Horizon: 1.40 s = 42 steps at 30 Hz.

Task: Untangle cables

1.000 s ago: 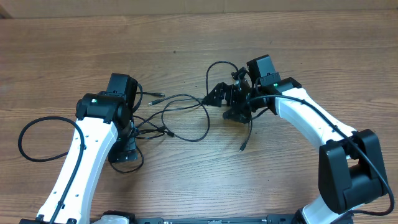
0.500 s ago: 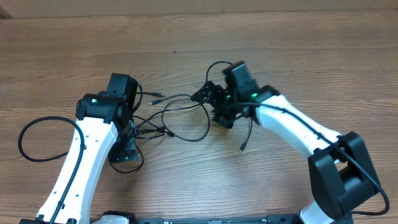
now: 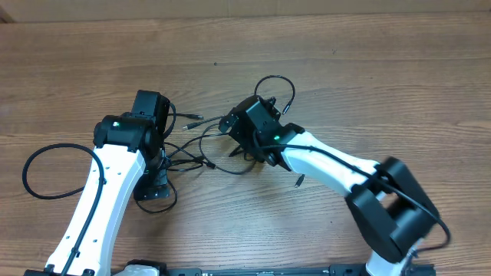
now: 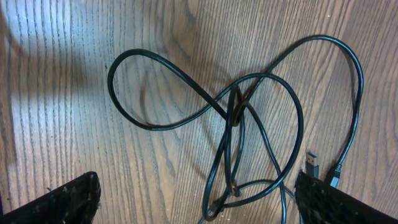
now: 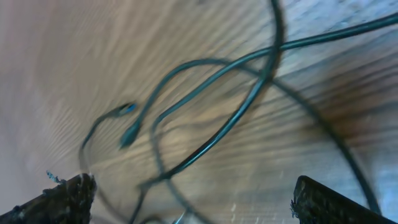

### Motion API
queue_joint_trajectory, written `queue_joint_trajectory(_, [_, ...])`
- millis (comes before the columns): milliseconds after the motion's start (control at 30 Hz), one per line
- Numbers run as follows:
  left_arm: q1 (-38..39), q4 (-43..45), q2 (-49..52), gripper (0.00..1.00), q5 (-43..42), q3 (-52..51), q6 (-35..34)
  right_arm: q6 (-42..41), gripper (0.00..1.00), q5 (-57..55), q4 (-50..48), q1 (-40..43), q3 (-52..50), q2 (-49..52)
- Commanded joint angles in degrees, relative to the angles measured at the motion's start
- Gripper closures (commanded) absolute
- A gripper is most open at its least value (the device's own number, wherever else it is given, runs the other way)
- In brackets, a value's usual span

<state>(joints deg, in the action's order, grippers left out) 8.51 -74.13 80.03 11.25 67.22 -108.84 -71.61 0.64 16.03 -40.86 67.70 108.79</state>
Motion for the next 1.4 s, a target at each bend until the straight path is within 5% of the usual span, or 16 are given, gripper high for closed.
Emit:
queue_joint_trajectory(0, [-0.2, -0.2, -1.4, 0.00, 1.2, 1.2, 1.3, -2.1, 0.00, 1.7, -3.0, 0.0, -0.2, 4.0])
queue_joint_trajectory(333, [-0.2, -0.2, -1.4, 0.00, 1.2, 1.2, 1.3, -2.1, 0.00, 3.9, -7.1, 0.0, -0.2, 5.4])
queue_joint_trajectory(433, [-0.2, -0.2, -1.4, 0.00, 1.2, 1.2, 1.3, -2.1, 0.07, 1.8, -7.0, 0.0, -0.2, 5.5])
queue_joint_trajectory(600, [-0.2, -0.2, -1.4, 0.00, 1.2, 1.2, 1.3, -2.1, 0.27, 0.9, -7.2, 0.0, -0.2, 7.1])
queue_joint_trajectory(833, [-0.2, -0.2, -1.4, 0.00, 1.2, 1.2, 1.3, -2.1, 0.38, 0.9, -10.3, -0.1, -0.2, 10.5])
queue_joint_trajectory(1033, [-0.2, -0.2, -1.4, 0.00, 1.2, 1.2, 1.3, -2.1, 0.72, 0.9, -11.2, -0.1, -0.2, 11.5])
queue_joint_trajectory(1133, [-0.2, -0.2, -1.4, 0.00, 1.2, 1.2, 1.3, -2.1, 0.96, 1.4, -11.2, -0.1, -0.2, 11.5])
queue_joint_trajectory(1367, [-0.2, -0.2, -1.4, 0.00, 1.2, 1.2, 1.3, -2.1, 0.96, 3.6, -11.3, -0.1, -0.2, 11.4])
